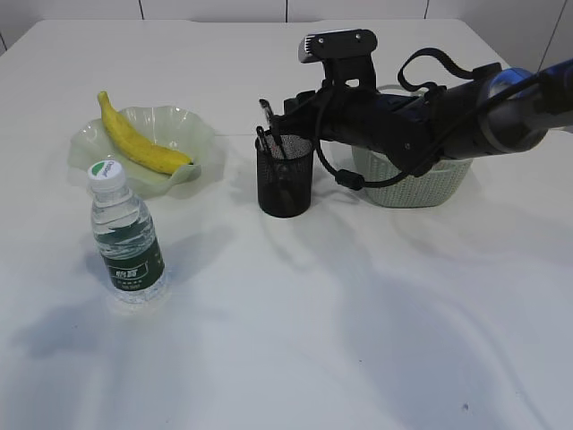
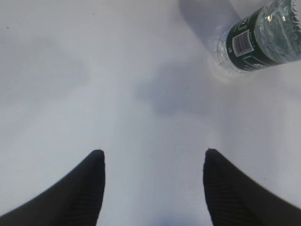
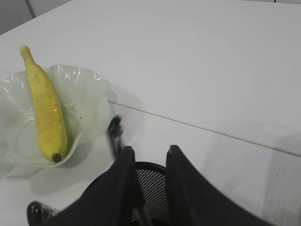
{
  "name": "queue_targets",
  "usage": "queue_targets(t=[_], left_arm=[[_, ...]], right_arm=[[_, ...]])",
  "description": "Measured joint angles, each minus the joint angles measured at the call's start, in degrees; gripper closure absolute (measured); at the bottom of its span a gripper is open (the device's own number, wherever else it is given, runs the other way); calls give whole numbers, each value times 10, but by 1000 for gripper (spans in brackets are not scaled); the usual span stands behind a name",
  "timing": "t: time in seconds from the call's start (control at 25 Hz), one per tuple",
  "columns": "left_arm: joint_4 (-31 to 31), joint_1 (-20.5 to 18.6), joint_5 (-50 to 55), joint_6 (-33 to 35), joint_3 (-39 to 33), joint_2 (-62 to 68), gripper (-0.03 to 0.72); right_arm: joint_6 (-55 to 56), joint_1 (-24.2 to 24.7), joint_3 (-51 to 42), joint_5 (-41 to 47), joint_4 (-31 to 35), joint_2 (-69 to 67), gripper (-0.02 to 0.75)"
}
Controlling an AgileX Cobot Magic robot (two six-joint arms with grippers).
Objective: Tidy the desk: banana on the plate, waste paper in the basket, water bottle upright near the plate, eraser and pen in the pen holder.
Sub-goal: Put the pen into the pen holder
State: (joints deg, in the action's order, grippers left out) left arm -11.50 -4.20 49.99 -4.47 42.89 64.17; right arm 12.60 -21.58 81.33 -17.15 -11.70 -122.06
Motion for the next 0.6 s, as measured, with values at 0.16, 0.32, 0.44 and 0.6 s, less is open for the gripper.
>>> queue_targets(t=[0.16,0.32,0.44,0.6], left_arm=[[0,0,0,0,0,0,223],[0,0,0,0,0,0,223],[0,0,0,0,0,0,223],[0,0,0,0,0,0,223]], right_arm=[[0,0,0,1,-1,0,549],[0,0,0,1,-1,0,547],[6,0,0,6,-1,0,547],[21,0,0,42,-1,11,547]])
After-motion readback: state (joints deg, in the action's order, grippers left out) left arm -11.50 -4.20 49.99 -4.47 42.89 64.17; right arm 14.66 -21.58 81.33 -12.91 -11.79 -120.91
